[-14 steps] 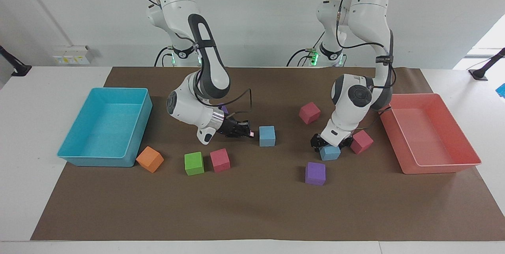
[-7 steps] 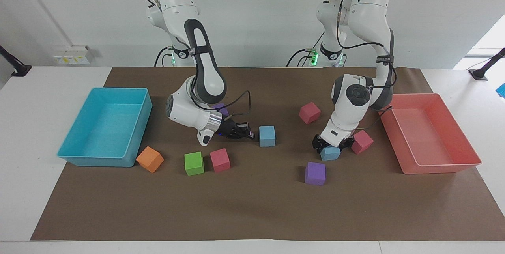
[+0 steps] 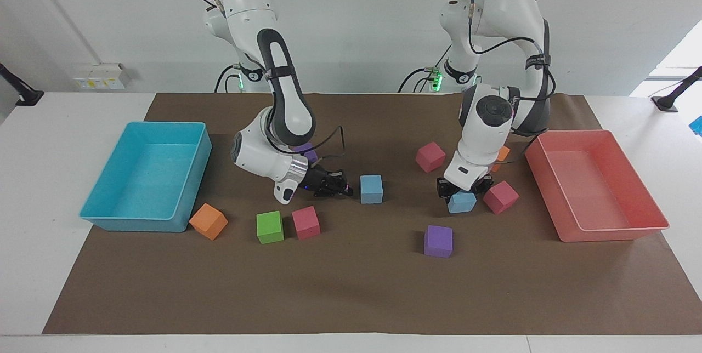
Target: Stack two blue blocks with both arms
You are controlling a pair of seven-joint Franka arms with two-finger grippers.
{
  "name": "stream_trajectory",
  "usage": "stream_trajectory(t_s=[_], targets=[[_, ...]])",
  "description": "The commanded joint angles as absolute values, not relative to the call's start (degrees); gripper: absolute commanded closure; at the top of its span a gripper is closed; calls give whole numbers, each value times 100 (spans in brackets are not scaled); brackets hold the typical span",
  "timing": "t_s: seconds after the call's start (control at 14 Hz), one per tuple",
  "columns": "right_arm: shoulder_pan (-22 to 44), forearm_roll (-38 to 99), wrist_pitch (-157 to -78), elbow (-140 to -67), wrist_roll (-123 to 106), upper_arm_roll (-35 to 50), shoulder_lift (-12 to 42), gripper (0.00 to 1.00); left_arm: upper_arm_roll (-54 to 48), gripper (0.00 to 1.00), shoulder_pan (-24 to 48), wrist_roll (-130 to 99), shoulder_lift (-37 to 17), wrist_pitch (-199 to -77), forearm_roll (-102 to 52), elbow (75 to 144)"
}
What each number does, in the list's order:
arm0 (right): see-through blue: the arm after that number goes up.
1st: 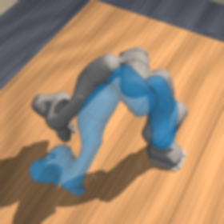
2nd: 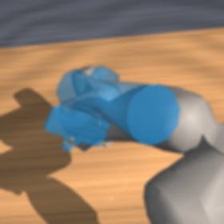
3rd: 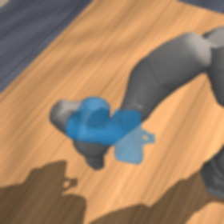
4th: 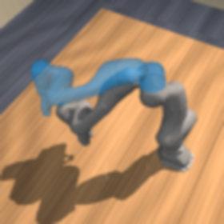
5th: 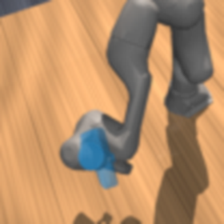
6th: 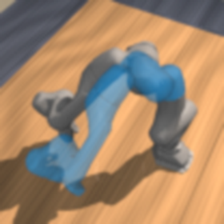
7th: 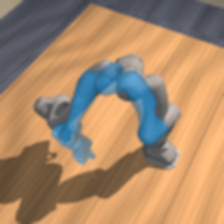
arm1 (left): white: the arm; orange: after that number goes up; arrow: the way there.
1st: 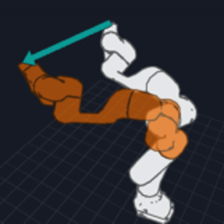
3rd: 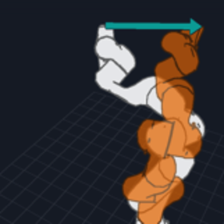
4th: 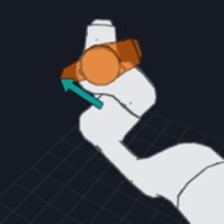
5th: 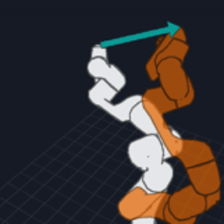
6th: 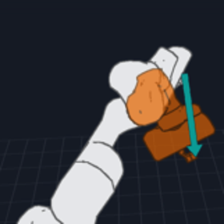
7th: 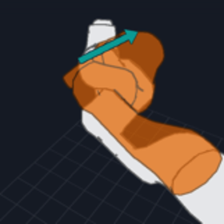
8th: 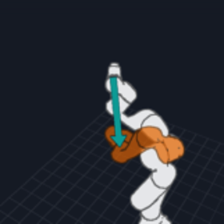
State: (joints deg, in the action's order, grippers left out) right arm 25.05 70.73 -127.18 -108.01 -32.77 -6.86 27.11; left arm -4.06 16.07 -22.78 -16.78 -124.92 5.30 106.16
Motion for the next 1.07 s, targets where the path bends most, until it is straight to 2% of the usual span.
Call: stream_trajectory(t_s=[0.0, 0.57, 0.78, 1.0], targets=[[2426, 7269, -12814, -10846, -3533, -624, 2716, 100, -334, 77, 1959, -2706, -1679, -12226, 677, 10407], [2443, 7277, -12832, -10890, -3516, -624, 2707, 100, -369, 77, 3076, -3787, -1907, -12146, 422, 9810], [2443, 7277, -12832, -10890, -3507, -624, 2707, 100, -360, 77, 3479, -4260, -2573, -11928, 369, 9178], [2443, 7277, -12841, -10890, -3498, -624, 2707, 100, -369, 77, 3498, -4395, -2663, -11883, 387, 9035]])
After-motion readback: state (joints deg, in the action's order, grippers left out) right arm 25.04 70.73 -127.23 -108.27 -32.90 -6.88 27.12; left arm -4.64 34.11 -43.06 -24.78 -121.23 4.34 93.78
